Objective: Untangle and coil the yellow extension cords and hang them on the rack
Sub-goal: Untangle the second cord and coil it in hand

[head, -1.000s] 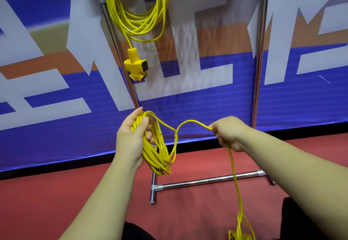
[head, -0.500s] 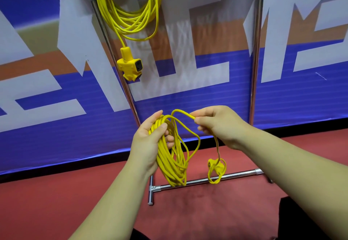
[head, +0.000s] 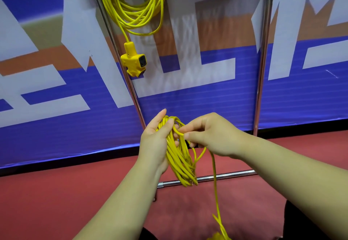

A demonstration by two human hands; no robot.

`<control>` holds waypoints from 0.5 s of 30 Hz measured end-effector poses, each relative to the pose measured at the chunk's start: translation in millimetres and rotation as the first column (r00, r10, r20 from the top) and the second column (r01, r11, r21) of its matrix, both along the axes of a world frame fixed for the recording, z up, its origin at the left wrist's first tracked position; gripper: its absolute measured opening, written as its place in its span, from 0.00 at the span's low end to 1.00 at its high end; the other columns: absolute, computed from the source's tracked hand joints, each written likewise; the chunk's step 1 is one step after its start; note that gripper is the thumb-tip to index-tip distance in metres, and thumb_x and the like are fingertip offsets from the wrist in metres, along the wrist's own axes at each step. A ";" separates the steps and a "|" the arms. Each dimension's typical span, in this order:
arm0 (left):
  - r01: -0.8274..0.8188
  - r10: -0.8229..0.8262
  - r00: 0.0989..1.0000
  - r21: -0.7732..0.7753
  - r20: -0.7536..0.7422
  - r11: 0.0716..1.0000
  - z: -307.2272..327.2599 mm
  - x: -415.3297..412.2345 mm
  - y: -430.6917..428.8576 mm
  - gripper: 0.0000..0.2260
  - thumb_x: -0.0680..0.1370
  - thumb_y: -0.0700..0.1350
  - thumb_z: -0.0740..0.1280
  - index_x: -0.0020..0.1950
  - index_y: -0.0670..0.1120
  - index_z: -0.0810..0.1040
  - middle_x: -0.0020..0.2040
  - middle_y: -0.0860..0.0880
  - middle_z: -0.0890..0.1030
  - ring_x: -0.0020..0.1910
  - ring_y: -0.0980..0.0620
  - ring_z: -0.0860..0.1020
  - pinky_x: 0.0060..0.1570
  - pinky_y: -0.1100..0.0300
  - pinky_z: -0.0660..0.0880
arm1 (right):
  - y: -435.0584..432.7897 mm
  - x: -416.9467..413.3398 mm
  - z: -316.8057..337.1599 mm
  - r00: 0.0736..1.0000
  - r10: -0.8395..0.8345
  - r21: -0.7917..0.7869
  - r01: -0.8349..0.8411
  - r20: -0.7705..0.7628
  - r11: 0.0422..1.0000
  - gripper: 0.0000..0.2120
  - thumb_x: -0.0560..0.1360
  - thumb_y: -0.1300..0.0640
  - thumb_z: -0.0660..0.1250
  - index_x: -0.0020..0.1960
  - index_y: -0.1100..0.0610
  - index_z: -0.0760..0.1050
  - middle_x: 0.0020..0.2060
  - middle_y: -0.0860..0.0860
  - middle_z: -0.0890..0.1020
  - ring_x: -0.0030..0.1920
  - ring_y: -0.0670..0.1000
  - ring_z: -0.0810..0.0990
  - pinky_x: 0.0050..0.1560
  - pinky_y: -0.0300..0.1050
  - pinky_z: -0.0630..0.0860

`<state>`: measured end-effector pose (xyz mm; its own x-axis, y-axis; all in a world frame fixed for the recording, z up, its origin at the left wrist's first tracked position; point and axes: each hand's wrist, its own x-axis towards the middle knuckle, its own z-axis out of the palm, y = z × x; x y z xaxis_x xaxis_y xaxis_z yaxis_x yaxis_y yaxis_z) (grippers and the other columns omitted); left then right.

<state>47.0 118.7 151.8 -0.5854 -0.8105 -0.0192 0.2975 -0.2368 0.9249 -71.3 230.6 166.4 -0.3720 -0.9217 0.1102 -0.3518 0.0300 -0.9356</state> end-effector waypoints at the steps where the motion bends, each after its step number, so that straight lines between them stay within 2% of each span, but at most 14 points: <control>1: -0.003 0.003 1.000 0.006 0.002 1.000 1.3 0.3 0.1 0.20 0.79 0.36 0.68 0.69 0.51 0.75 0.39 0.43 0.82 0.31 0.48 0.78 0.32 0.57 0.73 | 0.7 2.8 0.4 1.000 0.007 0.004 -0.007 -0.012 1.000 0.09 0.76 0.60 0.71 0.53 0.51 0.85 0.35 0.52 0.86 0.36 0.48 0.81 0.42 0.47 0.79; 3: -0.002 0.002 1.000 0.009 0.000 1.000 3.5 0.8 -0.1 0.20 0.79 0.34 0.67 0.68 0.52 0.76 0.37 0.44 0.82 0.31 0.47 0.77 0.30 0.58 0.74 | 2.0 7.8 0.2 1.000 0.006 -0.018 -0.006 -0.006 1.000 0.09 0.75 0.62 0.72 0.53 0.52 0.84 0.34 0.53 0.85 0.35 0.47 0.81 0.41 0.47 0.79; 5: -0.010 0.010 1.000 -0.006 -0.023 1.000 6.5 1.7 -0.8 0.20 0.78 0.33 0.66 0.67 0.50 0.77 0.36 0.44 0.81 0.31 0.47 0.77 0.30 0.58 0.75 | 3.1 11.2 -2.4 0.998 0.018 -0.058 -0.014 0.062 0.998 0.07 0.74 0.66 0.72 0.50 0.57 0.81 0.33 0.53 0.83 0.35 0.49 0.83 0.42 0.50 0.81; 7: -0.032 0.030 0.998 -0.041 -0.062 0.999 9.9 2.5 -2.9 0.20 0.79 0.31 0.64 0.67 0.48 0.76 0.37 0.43 0.79 0.33 0.48 0.79 0.33 0.56 0.77 | 4.3 9.6 -9.1 0.993 0.063 -0.069 -0.056 0.099 0.996 0.10 0.73 0.70 0.71 0.46 0.59 0.73 0.35 0.56 0.81 0.37 0.55 0.83 0.44 0.53 0.80; 9: -0.064 0.058 0.995 -0.075 -0.085 0.995 13.6 3.2 -5.6 0.19 0.79 0.31 0.63 0.66 0.48 0.76 0.38 0.43 0.81 0.34 0.48 0.81 0.37 0.54 0.80 | 4.7 3.2 -20.6 0.986 0.147 -0.031 -0.144 0.081 0.989 0.15 0.73 0.70 0.71 0.44 0.57 0.66 0.38 0.56 0.81 0.38 0.56 0.81 0.43 0.50 0.77; 12: -0.117 0.109 0.989 -0.079 -0.105 0.990 18.7 5.8 -12.8 0.17 0.80 0.32 0.62 0.64 0.48 0.76 0.39 0.44 0.83 0.33 0.48 0.82 0.38 0.52 0.82 | 5.3 -7.4 -45.3 0.963 0.268 0.154 -0.265 0.002 0.952 0.16 0.74 0.70 0.70 0.42 0.56 0.64 0.38 0.57 0.81 0.36 0.46 0.78 0.40 0.38 0.73; 15: -0.141 0.135 0.984 -0.046 -0.118 0.989 21.3 11.9 -24.2 0.17 0.80 0.32 0.62 0.64 0.48 0.76 0.37 0.45 0.81 0.30 0.51 0.79 0.32 0.56 0.79 | 6.1 -13.6 -73.7 0.918 0.346 0.416 -0.243 -0.193 0.877 0.15 0.74 0.61 0.73 0.41 0.53 0.66 0.38 0.55 0.79 0.34 0.44 0.74 0.39 0.41 0.71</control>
<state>58.9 94.4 173.1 -0.4636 -0.8817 0.0875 0.4283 -0.1365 0.8933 -84.9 236.8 92.7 -0.0834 -0.9734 -0.2133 -0.6233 0.2180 -0.7510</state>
